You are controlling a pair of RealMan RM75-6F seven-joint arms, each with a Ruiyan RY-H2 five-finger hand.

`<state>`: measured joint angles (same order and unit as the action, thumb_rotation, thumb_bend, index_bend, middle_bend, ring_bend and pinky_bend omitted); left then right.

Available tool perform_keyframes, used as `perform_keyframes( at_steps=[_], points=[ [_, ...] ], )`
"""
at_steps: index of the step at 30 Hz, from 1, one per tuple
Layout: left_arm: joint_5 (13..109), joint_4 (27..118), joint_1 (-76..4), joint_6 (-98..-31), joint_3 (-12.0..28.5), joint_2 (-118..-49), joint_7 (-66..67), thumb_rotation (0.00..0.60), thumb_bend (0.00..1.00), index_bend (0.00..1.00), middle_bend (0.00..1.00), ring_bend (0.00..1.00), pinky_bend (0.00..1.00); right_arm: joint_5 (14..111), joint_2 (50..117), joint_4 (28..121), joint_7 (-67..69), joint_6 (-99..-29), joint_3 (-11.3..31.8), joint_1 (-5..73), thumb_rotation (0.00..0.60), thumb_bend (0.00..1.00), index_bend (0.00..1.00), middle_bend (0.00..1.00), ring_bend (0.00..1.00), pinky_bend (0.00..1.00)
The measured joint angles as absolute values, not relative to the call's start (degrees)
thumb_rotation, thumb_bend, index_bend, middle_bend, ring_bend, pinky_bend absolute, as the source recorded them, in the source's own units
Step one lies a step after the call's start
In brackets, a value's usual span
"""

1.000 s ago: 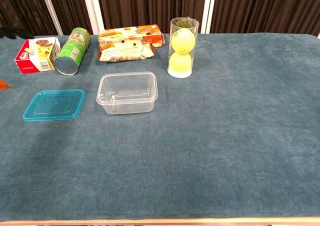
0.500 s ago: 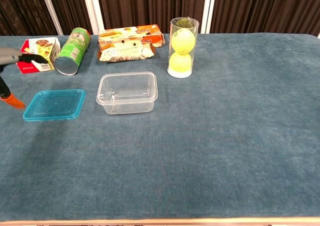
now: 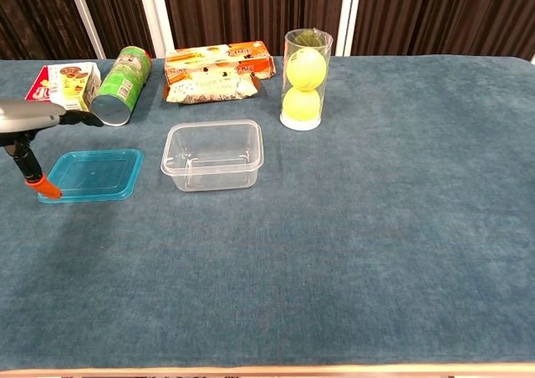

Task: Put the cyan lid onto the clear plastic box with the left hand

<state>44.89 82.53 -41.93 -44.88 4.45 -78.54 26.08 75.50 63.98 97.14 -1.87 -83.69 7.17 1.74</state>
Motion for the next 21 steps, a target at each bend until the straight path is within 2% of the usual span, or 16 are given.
perform_keyframes(
  at_steps=[21],
  points=[
    [42.5,78.3,-44.6,-44.4,3.2,-82.8,27.9,0.6,0.01,0.0,0.09,0.0,0.01,75.4,63.9,97.2,-1.7,-83.6,7.2,1.8,0.6,0.29,0.1,0.0,0.0,0.0]
  ],
)
